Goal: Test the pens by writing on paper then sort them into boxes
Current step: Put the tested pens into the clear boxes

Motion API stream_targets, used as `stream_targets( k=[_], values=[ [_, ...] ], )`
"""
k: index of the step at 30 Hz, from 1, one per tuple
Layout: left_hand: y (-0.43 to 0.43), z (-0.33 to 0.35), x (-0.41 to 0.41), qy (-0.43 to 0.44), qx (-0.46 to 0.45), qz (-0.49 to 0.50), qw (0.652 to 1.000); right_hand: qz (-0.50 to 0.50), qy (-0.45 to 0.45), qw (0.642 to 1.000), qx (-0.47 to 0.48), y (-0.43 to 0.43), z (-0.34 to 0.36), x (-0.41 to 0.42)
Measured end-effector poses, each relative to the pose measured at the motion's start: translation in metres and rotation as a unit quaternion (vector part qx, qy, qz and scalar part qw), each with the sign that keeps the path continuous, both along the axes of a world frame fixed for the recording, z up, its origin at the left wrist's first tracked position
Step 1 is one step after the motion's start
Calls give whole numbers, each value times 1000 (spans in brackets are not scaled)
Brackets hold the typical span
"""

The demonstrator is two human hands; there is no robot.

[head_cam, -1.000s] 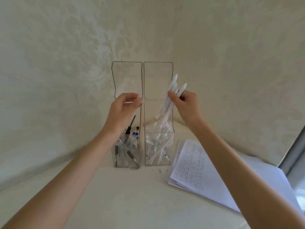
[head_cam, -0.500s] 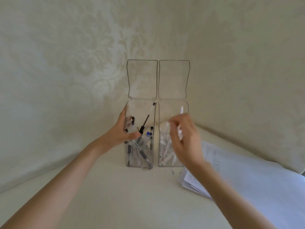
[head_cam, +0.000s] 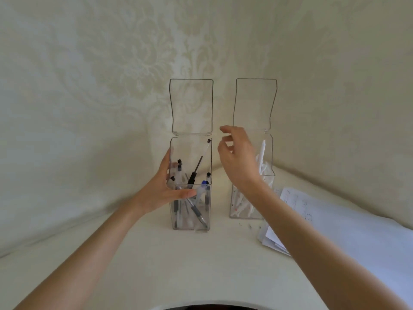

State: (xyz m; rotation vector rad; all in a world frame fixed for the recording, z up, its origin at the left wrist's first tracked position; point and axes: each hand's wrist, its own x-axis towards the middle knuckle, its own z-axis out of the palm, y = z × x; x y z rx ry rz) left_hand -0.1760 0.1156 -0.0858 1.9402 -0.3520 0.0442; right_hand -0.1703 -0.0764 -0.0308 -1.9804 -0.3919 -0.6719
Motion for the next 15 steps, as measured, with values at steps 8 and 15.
stream_targets(
  k=[8, 15],
  values=[
    [1, -2, -9, 9, -19, 3, 1000, -91, 77, 986, -117, 23, 4, 25],
    [1, -1, -9, 22, -19, -5, 1000, -168, 57, 976, -128, 34, 6, 17]
  ],
)
